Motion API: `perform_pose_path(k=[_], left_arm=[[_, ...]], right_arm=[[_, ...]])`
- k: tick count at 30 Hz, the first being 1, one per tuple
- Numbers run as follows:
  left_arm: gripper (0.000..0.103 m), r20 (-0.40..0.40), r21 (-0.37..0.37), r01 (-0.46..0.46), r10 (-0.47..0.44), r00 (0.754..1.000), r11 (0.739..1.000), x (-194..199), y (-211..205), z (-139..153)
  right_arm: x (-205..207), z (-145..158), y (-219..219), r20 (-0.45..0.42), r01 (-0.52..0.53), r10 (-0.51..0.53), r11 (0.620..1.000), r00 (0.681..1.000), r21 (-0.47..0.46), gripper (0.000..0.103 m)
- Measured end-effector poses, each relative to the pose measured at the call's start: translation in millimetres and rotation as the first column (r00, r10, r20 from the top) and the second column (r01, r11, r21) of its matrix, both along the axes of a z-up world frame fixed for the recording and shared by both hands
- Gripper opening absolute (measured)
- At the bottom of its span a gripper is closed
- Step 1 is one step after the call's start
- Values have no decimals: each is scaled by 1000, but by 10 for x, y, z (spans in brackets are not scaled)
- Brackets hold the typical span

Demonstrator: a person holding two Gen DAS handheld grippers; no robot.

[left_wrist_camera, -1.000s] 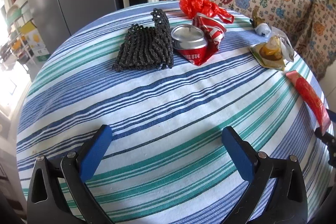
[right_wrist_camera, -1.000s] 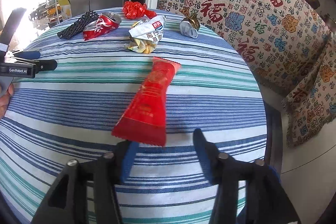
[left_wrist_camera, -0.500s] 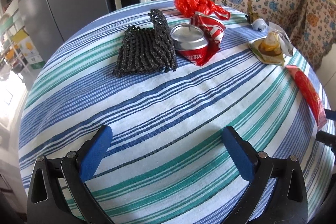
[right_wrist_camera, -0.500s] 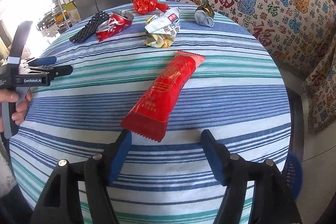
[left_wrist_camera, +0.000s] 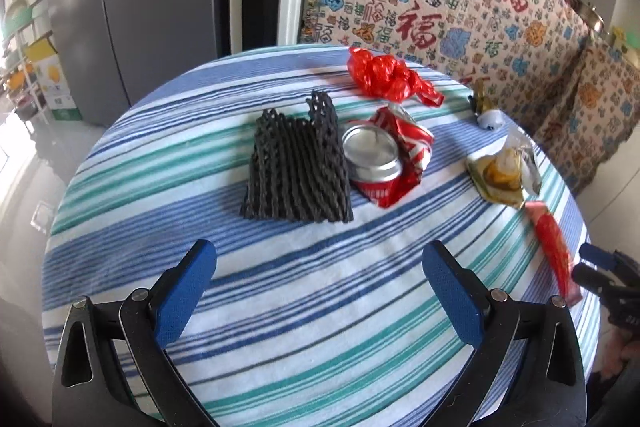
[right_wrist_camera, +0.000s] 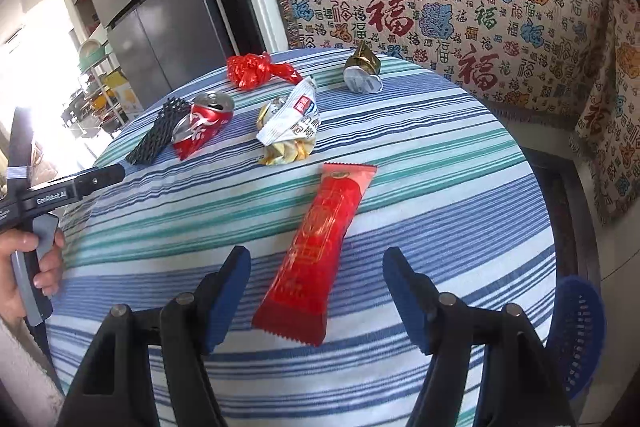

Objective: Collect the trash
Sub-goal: 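Grasp the black mesh net with the left tool while the right tool holds the red wrapper, then carry the net and red wrapper over the blue wastebasket and open both tools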

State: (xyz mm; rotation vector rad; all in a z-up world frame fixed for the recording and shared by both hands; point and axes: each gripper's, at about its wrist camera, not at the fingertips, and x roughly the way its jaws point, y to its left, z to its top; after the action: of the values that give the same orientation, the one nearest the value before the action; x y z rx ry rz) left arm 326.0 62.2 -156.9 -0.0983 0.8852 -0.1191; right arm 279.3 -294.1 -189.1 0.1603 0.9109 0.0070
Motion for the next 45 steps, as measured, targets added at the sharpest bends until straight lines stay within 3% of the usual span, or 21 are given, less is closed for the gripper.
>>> perform_pose_path(k=[5, 13, 18, 19, 21, 23, 26, 30, 35, 39, 45], left_arm=[[102, -51, 79, 36, -32, 998, 996, 387, -112, -86], [102, -74, 123, 4, 5, 997, 992, 751, -81, -274], [102, -87, 92, -4, 12, 996, 996, 781, 34, -400], [99, -74, 107, 2, 6, 997, 994, 770, 25, -397], [84, -56, 121, 33, -27, 998, 992, 735, -24, -374], [48, -43, 109, 76, -72, 997, 991, 675, -78, -329], [20, -21, 95, 83, -81, 996, 992, 572, -101, -251], [17, -19, 39, 57, -56, 998, 998, 376, -7, -143], [17, 24, 23, 79, -80, 997, 997, 73, -64, 108], [17, 43, -22, 138, -137, 990, 990, -220, -339, 231], [17, 38, -10, 247, -246, 968, 969, -583, -1019, 243]], right_arm=[[218, -140, 76, -51, 1, -2, 1000, 999, -30, 70], [304, -253, 196, -86, -51, 37, 985, 996, -165, 71], [252, -240, 125, -91, -50, 36, 987, 995, -155, 70], [256, -235, 97, -90, -48, 36, 989, 995, -142, 69], [273, -226, 77, -93, -49, 35, 988, 995, -150, 59], [286, -212, 30, -96, -46, 33, 988, 995, -145, 21], [274, -202, -72, -102, -36, 26, 995, 994, -94, 17], [139, -116, -119, -76, -39, 33, 996, 997, -78, 15], [-55, 39, -221, -40, -31, 28, 997, 999, -68, 14], [-185, 134, -266, -26, -31, 29, 997, 999, -67, 14], [-362, 266, -330, -8, -25, 25, 997, 1000, -79, 14]])
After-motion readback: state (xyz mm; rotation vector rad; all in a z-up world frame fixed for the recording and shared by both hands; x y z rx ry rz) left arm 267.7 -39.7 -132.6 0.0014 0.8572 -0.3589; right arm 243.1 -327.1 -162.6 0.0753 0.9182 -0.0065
